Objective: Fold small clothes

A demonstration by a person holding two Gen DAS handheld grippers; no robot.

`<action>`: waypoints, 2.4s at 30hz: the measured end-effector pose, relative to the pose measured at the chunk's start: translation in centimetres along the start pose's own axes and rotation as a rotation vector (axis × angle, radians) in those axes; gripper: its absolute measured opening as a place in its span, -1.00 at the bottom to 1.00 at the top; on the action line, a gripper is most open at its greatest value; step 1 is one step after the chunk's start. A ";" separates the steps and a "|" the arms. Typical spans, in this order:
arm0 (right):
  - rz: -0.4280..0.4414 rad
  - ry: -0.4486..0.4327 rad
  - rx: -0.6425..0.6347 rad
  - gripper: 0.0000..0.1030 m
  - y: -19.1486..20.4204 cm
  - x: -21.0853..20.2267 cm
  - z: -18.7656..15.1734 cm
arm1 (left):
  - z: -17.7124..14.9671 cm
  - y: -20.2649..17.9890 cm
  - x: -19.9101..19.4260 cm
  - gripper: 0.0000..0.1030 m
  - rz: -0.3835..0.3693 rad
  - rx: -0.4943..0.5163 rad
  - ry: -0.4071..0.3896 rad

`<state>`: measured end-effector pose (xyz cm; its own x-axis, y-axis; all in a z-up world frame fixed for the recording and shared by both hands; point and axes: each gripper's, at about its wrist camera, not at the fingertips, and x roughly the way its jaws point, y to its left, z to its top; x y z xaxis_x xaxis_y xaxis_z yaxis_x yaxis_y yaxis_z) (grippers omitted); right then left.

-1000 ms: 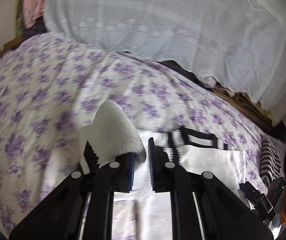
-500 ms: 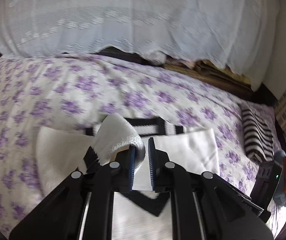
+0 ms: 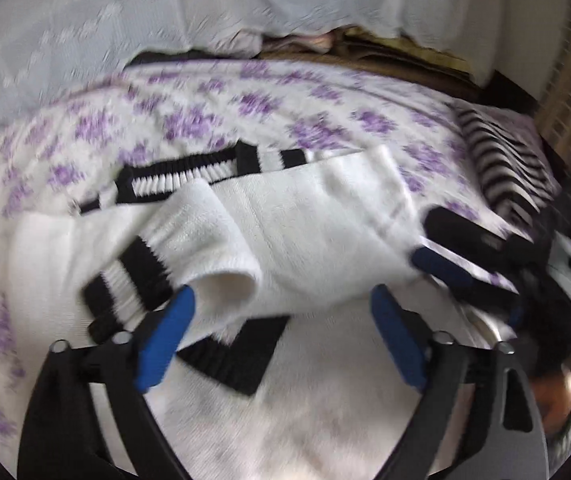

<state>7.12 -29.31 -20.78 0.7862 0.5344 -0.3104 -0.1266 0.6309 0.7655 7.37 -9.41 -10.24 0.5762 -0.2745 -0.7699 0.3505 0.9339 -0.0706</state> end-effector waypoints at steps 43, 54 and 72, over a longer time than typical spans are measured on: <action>-0.451 0.005 -0.441 -0.91 8.8 3.4 0.0 | -3.4 17.9 -3.1 0.91 0.182 -0.245 -0.134; -0.371 0.182 -0.973 0.15 17.6 10.7 -9.1 | -4.1 18.5 -1.0 0.91 0.192 -0.291 -0.057; -0.408 0.021 -0.230 -0.76 1.7 2.2 1.6 | -3.9 15.5 1.2 0.91 0.176 -0.164 0.031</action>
<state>9.62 -27.97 -19.21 0.7873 0.2268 -0.5733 0.0578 0.8987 0.4348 10.64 5.64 -14.74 0.5937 -0.0989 -0.7986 0.1200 0.9922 -0.0336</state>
